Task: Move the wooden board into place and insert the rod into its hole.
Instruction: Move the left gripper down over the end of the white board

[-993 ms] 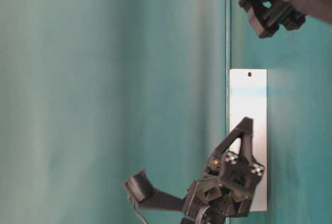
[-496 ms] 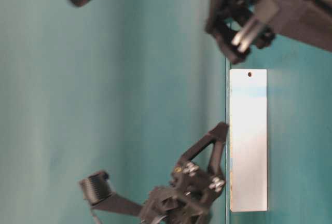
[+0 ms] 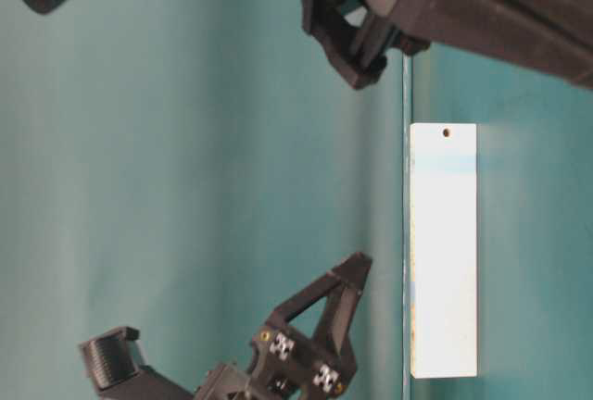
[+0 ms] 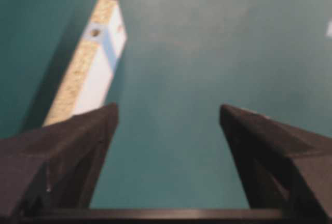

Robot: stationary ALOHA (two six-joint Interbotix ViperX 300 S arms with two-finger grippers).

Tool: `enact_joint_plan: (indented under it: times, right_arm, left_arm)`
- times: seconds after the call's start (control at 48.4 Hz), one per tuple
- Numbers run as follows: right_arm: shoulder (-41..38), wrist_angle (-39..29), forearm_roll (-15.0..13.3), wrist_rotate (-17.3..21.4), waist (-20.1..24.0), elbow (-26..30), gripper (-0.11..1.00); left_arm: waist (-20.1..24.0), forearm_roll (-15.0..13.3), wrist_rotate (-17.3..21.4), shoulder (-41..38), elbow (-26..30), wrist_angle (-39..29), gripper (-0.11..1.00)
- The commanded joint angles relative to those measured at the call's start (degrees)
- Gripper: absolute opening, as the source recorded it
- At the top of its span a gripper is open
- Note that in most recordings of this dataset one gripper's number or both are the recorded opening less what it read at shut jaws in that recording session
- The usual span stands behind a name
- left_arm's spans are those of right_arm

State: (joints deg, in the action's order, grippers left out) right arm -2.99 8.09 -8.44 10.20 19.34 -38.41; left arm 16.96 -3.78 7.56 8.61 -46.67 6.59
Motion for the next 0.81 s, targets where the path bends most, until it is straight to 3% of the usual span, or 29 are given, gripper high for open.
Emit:
enact_joint_plan:
  times: [0.0, 0.124, 0.31, 0.393, 0.558, 0.786]
  right_arm:
    - [2.0, -1.4, -0.2, 0.2, 0.6, 1.2, 0.01]
    - [2.8, -4.7, 0.1, 0.4, 0.6, 1.8, 0.24]
    - [3.5, -10.8, -0.1, 0.4, 0.6, 4.0, 0.79]
    - [4.2, -12.7, -0.1, 0.4, 0.6, 5.0, 0.95]
    - [5.6, -15.7, 0.1, 0.5, 0.6, 6.5, 0.97]
    - [5.9, -19.2, 0.1, 0.5, 0.6, 7.1, 0.97]
  left_arm:
    - [2.0, 0.2, 3.1, 2.6, 1.9, -2.8, 0.88]
    - [6.2, 0.1, 6.5, 3.3, 2.3, -5.4, 0.88]
    - [11.5, 0.1, 10.9, 1.3, 1.9, -6.2, 0.88]
    - [12.3, 0.1, 13.3, 0.1, 2.3, -6.2, 0.88]
    - [12.4, 0.2, 16.1, -3.1, 3.3, -6.2, 0.88]
    - [12.3, 0.1, 16.5, -8.1, 4.4, -4.7, 0.89]
